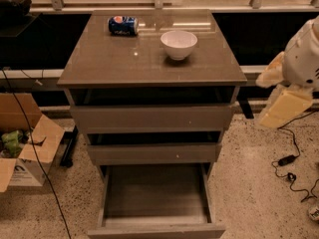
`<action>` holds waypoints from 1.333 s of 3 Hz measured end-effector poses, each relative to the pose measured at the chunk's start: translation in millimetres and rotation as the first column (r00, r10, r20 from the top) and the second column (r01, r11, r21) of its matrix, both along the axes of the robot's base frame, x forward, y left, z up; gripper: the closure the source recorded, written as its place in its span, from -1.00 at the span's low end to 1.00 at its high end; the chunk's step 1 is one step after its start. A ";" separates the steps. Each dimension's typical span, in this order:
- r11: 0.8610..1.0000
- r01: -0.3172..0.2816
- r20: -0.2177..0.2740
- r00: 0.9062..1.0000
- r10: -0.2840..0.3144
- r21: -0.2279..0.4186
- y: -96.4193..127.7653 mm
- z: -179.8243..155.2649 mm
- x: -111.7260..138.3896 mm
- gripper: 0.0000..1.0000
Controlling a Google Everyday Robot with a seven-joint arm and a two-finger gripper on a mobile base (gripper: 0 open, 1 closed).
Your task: Close bottom drawer
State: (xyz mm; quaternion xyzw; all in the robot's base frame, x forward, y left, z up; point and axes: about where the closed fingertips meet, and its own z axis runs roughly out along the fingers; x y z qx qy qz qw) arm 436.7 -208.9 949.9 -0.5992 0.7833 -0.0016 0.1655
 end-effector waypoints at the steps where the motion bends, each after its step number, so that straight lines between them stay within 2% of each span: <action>1: 0.996 0.000 -0.037 0.999 0.004 0.089 12.7 -46.9 -5.5 0.23; 2: 0.989 0.000 -0.079 0.997 0.012 0.148 24.0 -115.1 -10.2 0.70; 3: 0.983 0.054 -0.173 0.985 -0.023 0.176 28.3 -194.4 -19.8 1.00; 4: 0.981 0.071 -0.204 0.978 -0.034 0.181 29.7 -218.5 -24.1 1.00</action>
Offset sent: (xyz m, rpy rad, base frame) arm -0.0164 0.0393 -0.2286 0.2246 0.1557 0.0062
